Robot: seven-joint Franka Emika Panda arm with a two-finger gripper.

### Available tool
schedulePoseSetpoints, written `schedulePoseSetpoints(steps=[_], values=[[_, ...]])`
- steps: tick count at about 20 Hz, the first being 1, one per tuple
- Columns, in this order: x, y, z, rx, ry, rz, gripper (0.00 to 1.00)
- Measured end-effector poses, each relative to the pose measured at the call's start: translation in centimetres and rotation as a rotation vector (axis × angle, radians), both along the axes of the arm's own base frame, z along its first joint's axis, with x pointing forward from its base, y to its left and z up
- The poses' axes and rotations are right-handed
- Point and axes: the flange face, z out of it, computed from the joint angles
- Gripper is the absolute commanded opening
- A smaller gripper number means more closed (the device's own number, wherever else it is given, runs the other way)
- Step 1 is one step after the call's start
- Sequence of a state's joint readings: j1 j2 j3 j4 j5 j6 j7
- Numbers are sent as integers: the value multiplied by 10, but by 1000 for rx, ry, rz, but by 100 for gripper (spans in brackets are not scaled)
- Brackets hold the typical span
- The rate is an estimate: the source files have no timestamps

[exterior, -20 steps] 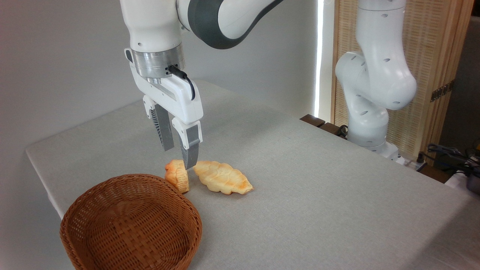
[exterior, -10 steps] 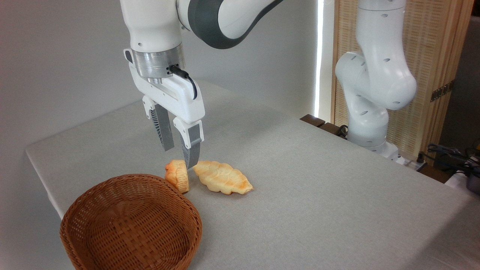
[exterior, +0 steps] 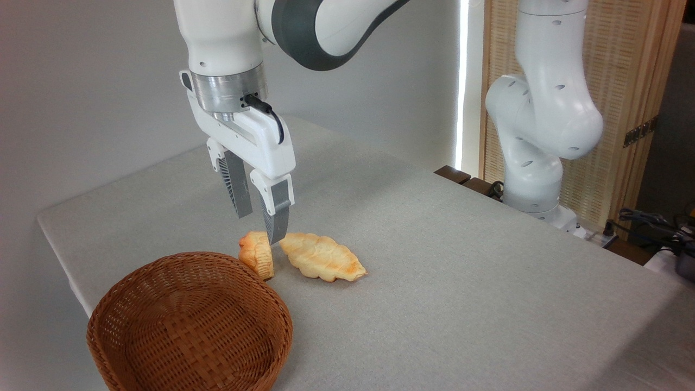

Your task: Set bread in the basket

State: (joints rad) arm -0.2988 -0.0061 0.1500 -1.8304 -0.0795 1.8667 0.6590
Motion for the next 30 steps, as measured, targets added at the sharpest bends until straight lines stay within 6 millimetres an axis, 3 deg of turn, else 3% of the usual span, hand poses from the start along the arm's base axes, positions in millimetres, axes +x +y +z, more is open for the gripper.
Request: schedulePoseSetpoints(steps=[8, 14, 18, 30], values=[[-9, -9, -9, 9, 62, -50, 100], [-12, -12, -36, 12, 69, -57, 100], [-15, -28, -52, 9, 36, -82, 100], [-15, -47, -68, -12, -16, -100, 100]])
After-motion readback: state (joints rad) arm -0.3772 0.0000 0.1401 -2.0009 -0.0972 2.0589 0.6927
